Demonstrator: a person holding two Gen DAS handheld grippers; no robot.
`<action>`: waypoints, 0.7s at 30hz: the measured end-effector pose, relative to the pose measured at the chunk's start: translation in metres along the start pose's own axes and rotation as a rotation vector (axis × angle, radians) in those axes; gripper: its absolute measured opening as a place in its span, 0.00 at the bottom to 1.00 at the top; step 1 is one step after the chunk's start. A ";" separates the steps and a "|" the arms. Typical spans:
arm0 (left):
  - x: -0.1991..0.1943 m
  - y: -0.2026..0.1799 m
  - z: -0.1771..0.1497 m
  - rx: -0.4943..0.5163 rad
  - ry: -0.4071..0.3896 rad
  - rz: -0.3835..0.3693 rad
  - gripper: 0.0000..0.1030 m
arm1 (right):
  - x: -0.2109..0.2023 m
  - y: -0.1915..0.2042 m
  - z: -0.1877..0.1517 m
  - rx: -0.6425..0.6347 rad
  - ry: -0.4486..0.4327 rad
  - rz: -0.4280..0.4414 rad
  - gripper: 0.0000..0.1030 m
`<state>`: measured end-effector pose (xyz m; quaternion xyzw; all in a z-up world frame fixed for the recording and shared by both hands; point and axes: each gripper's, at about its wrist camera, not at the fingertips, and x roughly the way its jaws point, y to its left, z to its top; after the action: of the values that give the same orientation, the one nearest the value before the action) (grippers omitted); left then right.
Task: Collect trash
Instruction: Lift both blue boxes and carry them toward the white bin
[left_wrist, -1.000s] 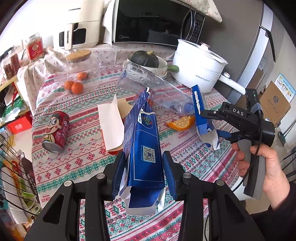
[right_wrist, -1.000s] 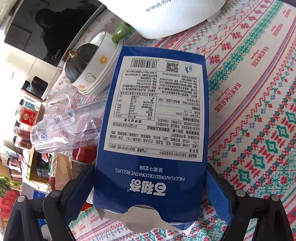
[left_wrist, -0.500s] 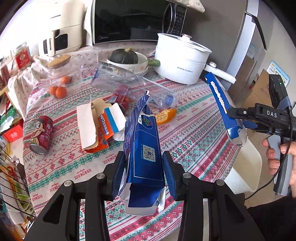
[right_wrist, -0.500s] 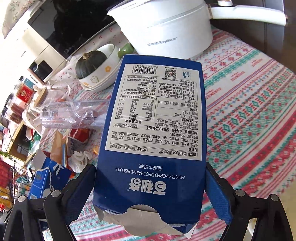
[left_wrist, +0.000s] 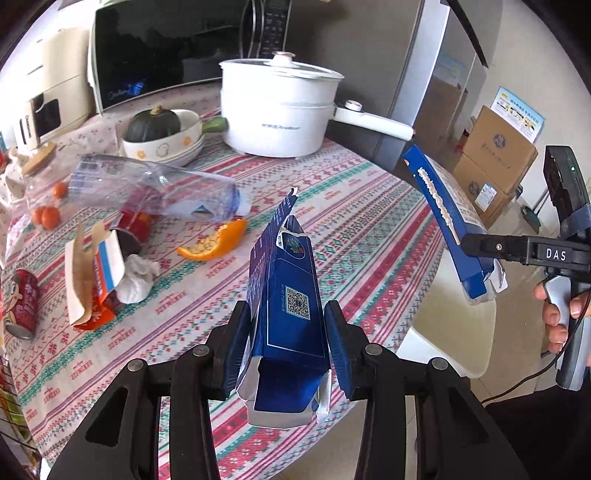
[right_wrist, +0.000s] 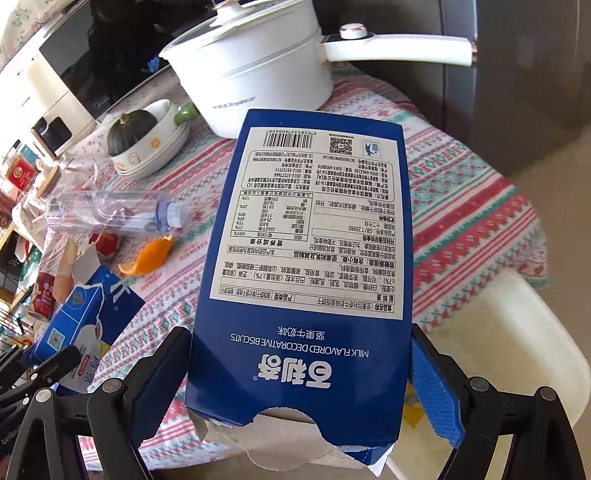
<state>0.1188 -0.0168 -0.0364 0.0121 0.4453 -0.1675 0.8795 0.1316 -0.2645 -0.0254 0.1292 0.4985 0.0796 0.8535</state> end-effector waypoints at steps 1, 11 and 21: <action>0.003 -0.008 0.002 0.009 0.000 -0.011 0.42 | -0.003 -0.007 -0.003 -0.001 0.001 -0.008 0.90; 0.042 -0.089 0.005 0.123 0.042 -0.114 0.42 | -0.031 -0.084 -0.037 0.042 0.029 -0.087 0.90; 0.067 -0.141 -0.009 0.202 0.114 -0.238 0.42 | -0.041 -0.131 -0.074 0.102 0.063 -0.145 0.90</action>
<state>0.1055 -0.1670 -0.0761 0.0571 0.4737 -0.3133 0.8211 0.0475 -0.3899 -0.0652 0.1336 0.5365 -0.0042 0.8333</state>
